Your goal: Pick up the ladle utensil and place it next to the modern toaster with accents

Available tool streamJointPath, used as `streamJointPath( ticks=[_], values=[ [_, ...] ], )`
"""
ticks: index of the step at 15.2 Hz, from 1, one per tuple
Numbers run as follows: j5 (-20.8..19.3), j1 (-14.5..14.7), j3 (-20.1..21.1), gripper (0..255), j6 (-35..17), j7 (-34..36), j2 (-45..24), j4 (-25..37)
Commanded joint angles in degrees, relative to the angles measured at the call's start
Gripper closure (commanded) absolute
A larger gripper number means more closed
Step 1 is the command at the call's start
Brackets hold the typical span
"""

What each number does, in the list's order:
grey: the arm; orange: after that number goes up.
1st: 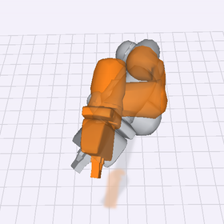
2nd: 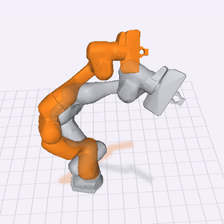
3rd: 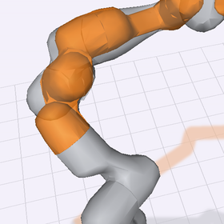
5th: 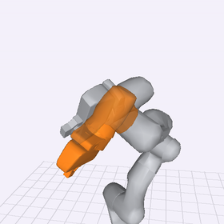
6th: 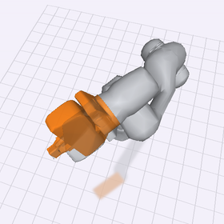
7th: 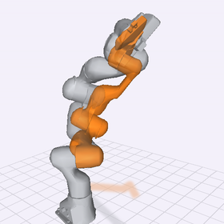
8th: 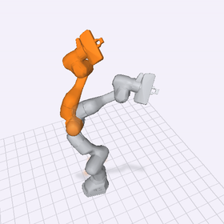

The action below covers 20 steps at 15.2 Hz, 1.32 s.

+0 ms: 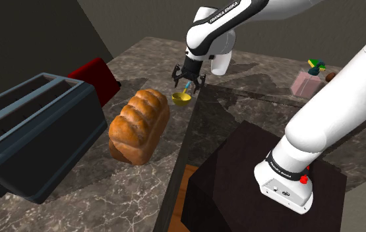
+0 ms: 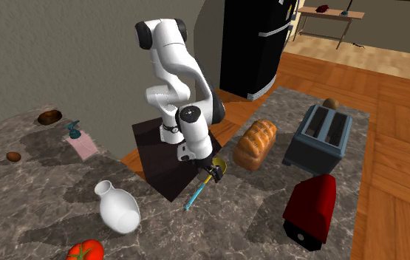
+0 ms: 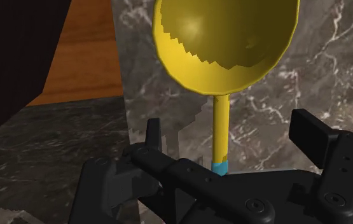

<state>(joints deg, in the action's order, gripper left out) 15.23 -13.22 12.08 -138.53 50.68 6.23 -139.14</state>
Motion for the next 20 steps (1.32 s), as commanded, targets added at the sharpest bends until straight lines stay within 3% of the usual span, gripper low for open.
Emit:
streamJointPath(
  ticks=[1, 11, 12, 20],
  values=[
    [0.2, 0.2, 0.2, 0, -1.9, 0.1, -1.2, -0.6],
    [0.2, 0.3, 0.5, 0, -4.0, 0.1, -2.9, -1.0],
    [0.2, 0.3, 0.5, 255, -4.0, 0.1, -2.9, -1.0],
    [0.2, 0.3, 0.5, 255, -4.0, 0.1, -2.9, -0.9]
  ],
)
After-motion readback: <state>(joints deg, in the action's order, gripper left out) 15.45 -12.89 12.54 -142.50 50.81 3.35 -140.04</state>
